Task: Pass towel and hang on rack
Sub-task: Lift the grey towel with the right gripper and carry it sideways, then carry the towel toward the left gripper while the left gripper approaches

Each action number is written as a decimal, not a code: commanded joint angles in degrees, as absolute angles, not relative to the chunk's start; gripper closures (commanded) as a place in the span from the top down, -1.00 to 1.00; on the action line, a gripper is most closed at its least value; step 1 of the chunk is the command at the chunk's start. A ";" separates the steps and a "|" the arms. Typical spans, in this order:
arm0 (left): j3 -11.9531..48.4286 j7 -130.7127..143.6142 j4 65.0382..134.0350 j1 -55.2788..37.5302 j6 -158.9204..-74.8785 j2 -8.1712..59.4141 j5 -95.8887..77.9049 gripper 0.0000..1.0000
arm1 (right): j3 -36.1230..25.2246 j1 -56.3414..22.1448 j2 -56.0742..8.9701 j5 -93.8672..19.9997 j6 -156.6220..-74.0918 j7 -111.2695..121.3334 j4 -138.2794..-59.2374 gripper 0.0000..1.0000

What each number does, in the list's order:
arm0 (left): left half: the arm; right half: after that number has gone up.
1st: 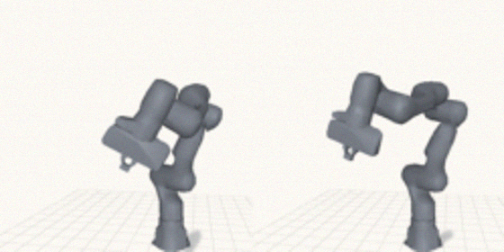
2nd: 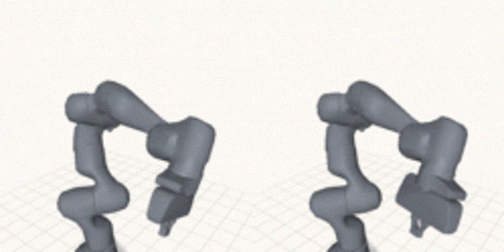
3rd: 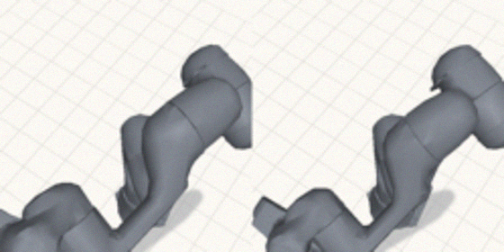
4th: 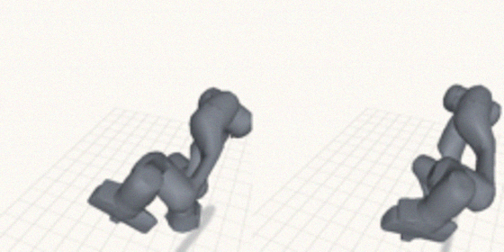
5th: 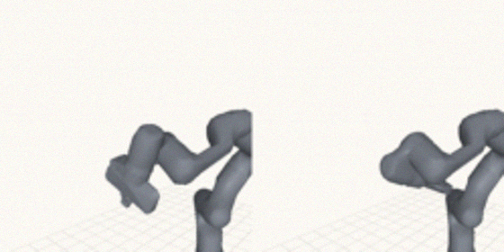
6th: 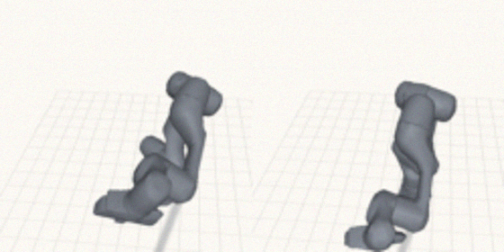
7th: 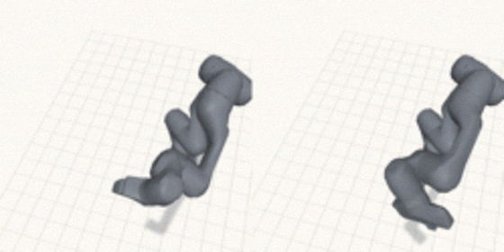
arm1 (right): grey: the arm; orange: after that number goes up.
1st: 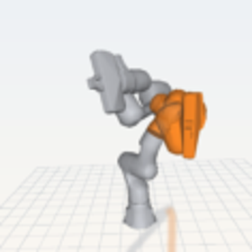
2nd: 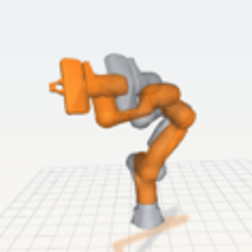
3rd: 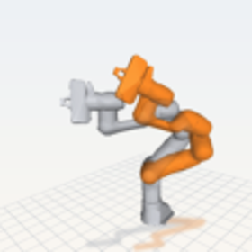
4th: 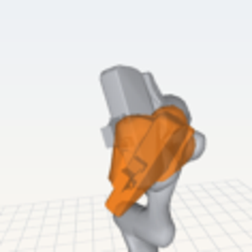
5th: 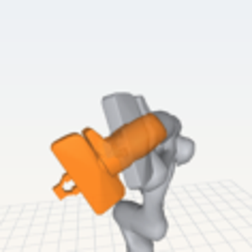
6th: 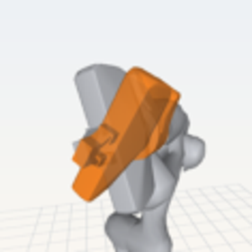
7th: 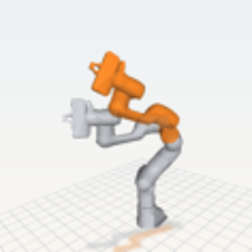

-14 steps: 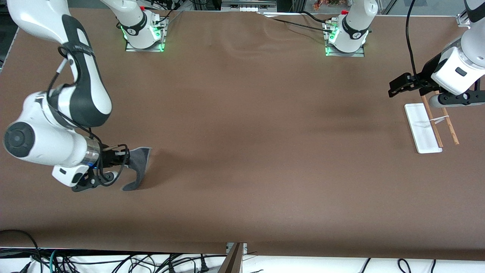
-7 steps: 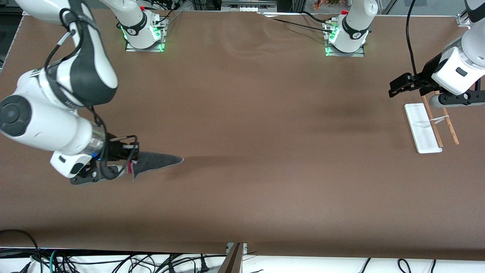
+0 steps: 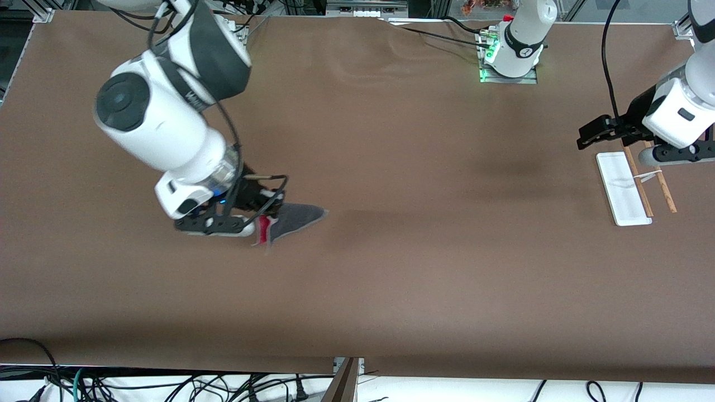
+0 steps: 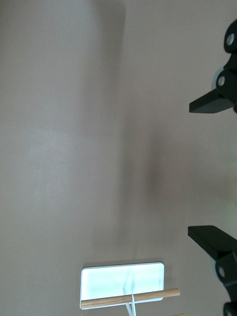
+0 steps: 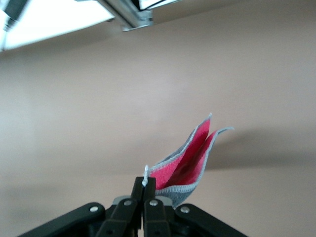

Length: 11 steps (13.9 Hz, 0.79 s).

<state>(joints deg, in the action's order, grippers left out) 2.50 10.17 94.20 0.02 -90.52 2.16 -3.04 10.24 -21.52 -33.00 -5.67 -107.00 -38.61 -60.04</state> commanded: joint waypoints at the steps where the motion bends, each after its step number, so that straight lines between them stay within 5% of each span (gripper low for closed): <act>1: 2.64 10.11 91.23 0.87 -89.65 7.62 -3.16 1.00 | 14.05 -23.63 -32.61 -6.07 -112.82 -47.53 -59.77 -1.00; 7: 2.72 -12.55 91.76 3.87 -88.15 12.04 -4.74 1.00 | 13.80 -35.32 -37.26 -5.36 -129.35 -55.90 -60.03 -1.00; 11: 2.81 -19.13 92.19 3.78 -90.86 16.16 -15.53 1.00 | 13.80 -37.26 -37.53 -5.36 -130.17 -57.56 -60.12 -1.00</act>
